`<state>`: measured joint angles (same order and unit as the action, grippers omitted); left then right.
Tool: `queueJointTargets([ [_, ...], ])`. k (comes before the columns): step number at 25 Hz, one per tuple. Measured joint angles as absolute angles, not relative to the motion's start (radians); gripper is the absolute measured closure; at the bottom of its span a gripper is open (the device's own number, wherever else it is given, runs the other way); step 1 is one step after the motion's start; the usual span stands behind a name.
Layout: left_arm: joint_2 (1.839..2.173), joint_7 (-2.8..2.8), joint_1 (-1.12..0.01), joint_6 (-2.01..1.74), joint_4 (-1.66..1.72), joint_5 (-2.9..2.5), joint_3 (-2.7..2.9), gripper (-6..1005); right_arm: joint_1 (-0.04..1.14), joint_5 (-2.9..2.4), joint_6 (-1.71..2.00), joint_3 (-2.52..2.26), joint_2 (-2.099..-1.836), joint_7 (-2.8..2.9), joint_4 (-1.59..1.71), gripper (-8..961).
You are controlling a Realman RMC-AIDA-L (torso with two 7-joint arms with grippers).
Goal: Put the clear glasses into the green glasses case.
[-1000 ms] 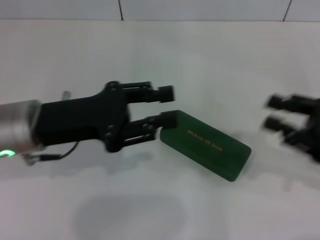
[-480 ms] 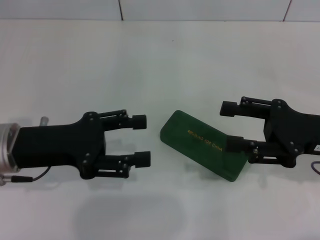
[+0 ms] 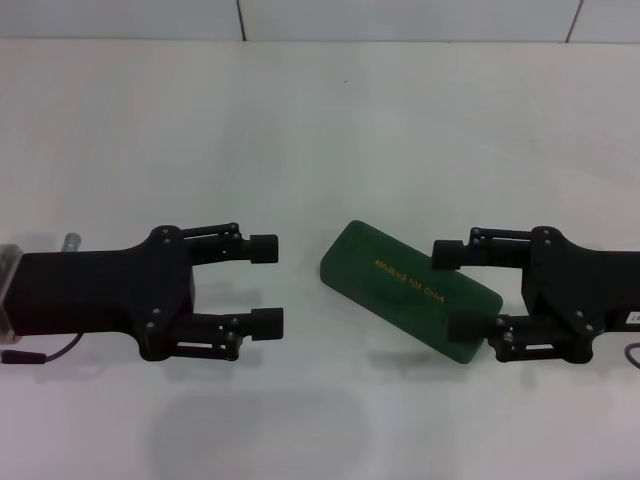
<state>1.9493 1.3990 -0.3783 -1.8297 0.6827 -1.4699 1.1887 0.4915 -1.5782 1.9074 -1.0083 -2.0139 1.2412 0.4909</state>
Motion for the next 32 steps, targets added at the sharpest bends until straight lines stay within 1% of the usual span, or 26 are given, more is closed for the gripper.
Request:
queueJointTargets([
  [18,1.948,1.421,-0.368,-1.832,0.709,-1.473,1.189,168,0.481,-1.582,1.903,-1.009,-2.011,1.259,0.526,246],
  [32,1.956,1.422,-0.368,-1.830,0.706,-1.485,1.189,167,0.482,-1.582,1.900,-1.010,-2.011,1.259,0.528,246],
])
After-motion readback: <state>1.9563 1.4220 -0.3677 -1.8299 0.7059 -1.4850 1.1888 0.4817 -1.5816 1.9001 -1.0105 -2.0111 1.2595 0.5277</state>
